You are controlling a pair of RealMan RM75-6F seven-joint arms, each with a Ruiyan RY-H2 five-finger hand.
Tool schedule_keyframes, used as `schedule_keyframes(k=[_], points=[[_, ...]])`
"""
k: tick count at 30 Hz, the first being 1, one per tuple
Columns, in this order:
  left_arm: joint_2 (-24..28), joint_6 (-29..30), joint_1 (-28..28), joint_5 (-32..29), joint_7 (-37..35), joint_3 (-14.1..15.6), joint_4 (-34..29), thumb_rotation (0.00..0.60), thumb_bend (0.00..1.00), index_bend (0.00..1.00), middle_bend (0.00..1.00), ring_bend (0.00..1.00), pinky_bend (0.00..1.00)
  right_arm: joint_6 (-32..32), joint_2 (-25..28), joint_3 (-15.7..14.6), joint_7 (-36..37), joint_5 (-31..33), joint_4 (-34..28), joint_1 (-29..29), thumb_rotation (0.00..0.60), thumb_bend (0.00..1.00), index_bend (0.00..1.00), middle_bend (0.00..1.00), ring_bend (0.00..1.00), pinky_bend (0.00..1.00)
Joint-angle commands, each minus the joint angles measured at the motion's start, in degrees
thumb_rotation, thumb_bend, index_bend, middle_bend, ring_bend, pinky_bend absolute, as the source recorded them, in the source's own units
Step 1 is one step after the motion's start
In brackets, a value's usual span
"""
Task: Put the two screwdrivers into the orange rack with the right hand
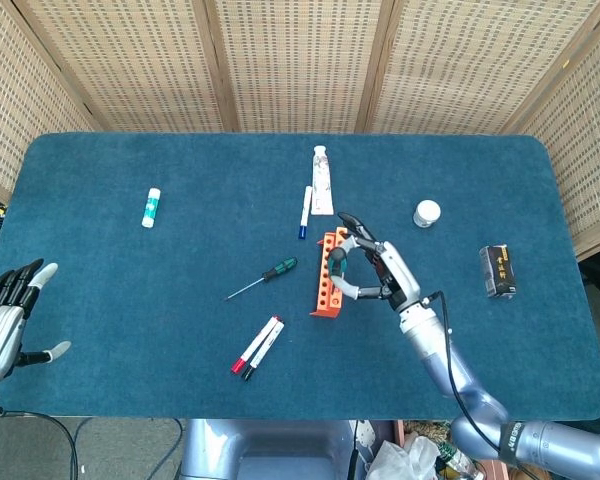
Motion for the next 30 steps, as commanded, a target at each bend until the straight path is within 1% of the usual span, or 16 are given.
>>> schedule_keyframes(k=[1, 11, 22, 30], points=[[0.0, 0.0, 0.0, -0.1, -0.1, -0.1, 0.1, 0.600, 0.00, 0.00, 0.00, 0.00, 0.00, 1.2, -0.8, -1.1, -0.9, -1.7, 0.7, -0.2, 0.600, 0.42, 0.64, 0.05, 0.00, 0.08], [-0.1, 0.0, 0.0, -0.1, 0.1, 0.0, 0.0, 0.600, 0.00, 0.00, 0.00, 0.00, 0.00, 1.5, -2.4, -2.3, -1.4, -2.2, 2.7, 0.0, 0.600, 0.42, 0.64, 0.05, 0.00, 0.08], [-0.3, -0.3, -0.2, -0.2, 0.6, 0.1, 0.0, 0.600, 0.00, 0.00, 0.00, 0.00, 0.00, 1.5, -2.4, -2.9, -0.1, -2.4, 4.1, -0.2, 0.600, 0.42, 0.64, 0.05, 0.00, 0.08], [-0.3, -0.4, -0.2, -0.5, 0.8, 0.0, 0.0, 0.600, 0.00, 0.00, 0.00, 0.00, 0.00, 1.2, -3.4, -3.3, 0.5, -2.3, 6.1, 0.0, 0.600, 0.42, 0.64, 0.05, 0.00, 0.08]])
